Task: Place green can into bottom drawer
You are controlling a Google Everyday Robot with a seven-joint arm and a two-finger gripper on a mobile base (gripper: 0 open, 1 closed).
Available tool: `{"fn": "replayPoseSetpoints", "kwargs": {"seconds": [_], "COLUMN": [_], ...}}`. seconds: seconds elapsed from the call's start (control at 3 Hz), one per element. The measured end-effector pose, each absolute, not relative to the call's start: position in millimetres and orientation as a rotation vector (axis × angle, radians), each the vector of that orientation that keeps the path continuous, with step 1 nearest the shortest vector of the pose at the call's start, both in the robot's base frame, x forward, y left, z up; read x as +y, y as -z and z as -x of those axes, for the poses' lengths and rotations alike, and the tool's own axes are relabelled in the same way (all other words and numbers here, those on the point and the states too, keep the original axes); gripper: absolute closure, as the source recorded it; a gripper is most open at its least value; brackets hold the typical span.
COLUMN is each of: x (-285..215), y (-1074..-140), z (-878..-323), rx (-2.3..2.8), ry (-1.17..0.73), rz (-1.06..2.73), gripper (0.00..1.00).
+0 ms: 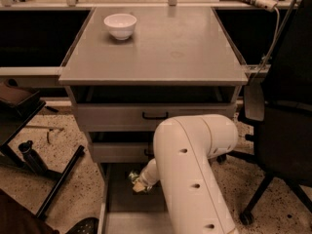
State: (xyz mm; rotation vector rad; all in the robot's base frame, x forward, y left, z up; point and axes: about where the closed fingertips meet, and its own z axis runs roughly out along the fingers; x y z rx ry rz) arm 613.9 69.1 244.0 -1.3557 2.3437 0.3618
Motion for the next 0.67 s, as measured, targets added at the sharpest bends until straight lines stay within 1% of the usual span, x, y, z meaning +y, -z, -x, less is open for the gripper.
{"fn": "replayPoseSetpoints", "kwargs": {"seconds": [0.67], "x": [-8.4], "y": [-139.5], "z": [-604.5], "rx": [2.694], "ry": [-0.34], "rz": [1.121], "gripper": [1.0]}}
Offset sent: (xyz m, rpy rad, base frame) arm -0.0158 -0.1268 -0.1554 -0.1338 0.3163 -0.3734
